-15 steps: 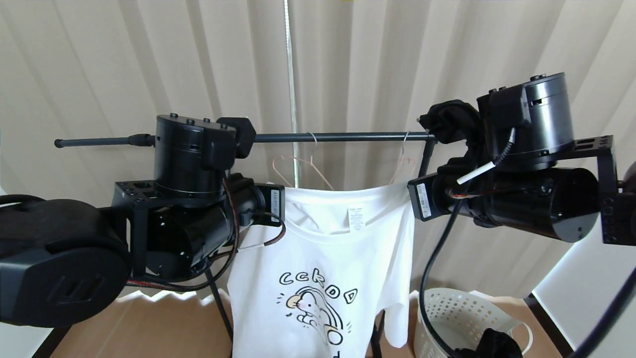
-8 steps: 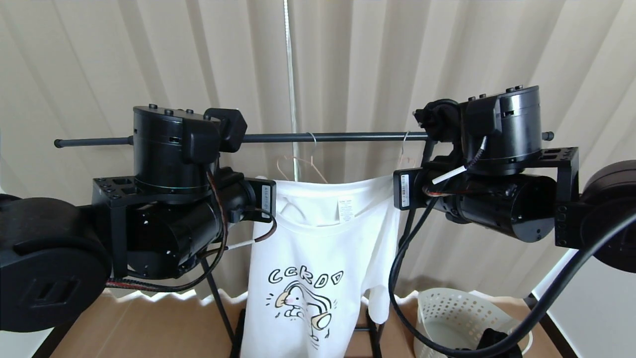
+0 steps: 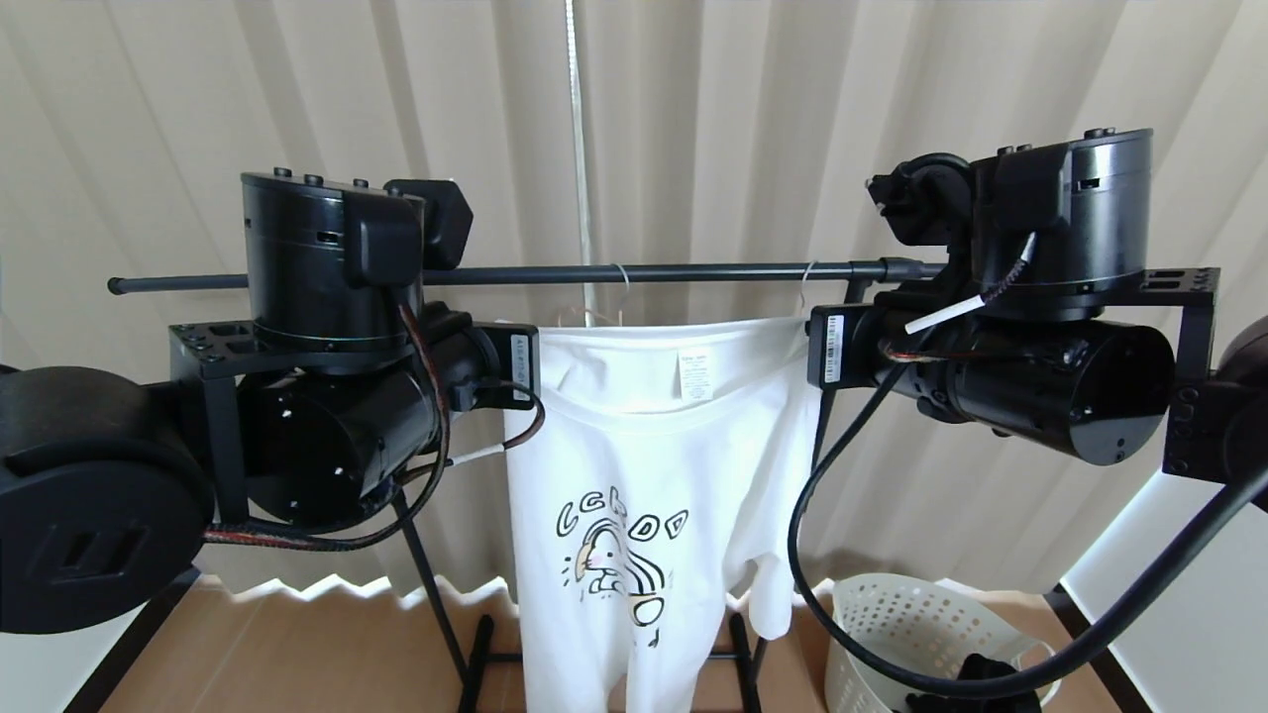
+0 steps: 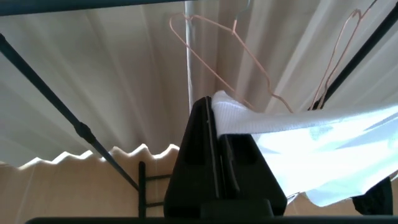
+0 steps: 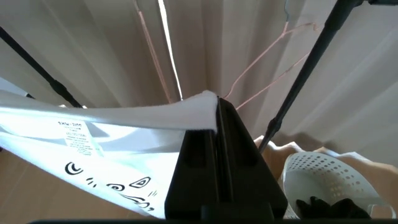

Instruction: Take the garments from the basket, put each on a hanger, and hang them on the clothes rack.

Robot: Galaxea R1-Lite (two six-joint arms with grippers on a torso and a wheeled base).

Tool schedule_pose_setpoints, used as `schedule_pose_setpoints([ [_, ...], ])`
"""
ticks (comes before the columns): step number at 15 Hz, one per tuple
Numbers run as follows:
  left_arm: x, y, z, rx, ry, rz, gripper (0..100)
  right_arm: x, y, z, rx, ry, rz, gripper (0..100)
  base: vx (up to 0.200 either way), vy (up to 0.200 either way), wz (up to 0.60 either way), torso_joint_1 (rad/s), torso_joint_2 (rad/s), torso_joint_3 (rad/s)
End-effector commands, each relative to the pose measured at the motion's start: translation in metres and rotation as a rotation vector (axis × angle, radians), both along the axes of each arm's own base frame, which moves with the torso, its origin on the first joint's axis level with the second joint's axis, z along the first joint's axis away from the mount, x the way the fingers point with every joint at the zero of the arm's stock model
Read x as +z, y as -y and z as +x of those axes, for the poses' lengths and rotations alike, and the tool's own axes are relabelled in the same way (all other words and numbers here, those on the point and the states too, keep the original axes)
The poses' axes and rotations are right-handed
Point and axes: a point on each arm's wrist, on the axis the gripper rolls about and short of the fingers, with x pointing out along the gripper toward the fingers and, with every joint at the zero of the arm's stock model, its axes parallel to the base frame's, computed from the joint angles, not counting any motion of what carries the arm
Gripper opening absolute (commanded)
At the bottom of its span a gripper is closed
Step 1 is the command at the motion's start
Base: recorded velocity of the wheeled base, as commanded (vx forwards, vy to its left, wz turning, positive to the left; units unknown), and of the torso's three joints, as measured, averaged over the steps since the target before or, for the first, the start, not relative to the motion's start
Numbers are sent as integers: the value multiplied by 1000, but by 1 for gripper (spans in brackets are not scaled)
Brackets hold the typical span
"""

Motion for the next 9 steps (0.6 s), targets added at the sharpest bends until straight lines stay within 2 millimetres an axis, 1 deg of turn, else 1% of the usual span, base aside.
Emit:
schedule_pose_setpoints([
  [1, 4, 0, 1, 3, 12, -9, 0, 3, 2, -3, 0, 8, 6, 0, 0, 0, 0, 0, 0, 0],
  [4, 6, 2, 3, 5, 17, -13, 0, 3, 2, -4, 1, 6, 4, 0, 0, 0, 0, 0, 0, 0],
  [7, 8, 6, 12, 11, 27, -20, 0, 2, 5, -8, 4, 4, -7, 0, 0, 0, 0, 0, 0, 0],
  [9, 13, 15, 28, 17, 45, -27, 0, 0, 7, -17, 23, -3, -35, 0, 0, 0, 0, 0, 0, 0],
])
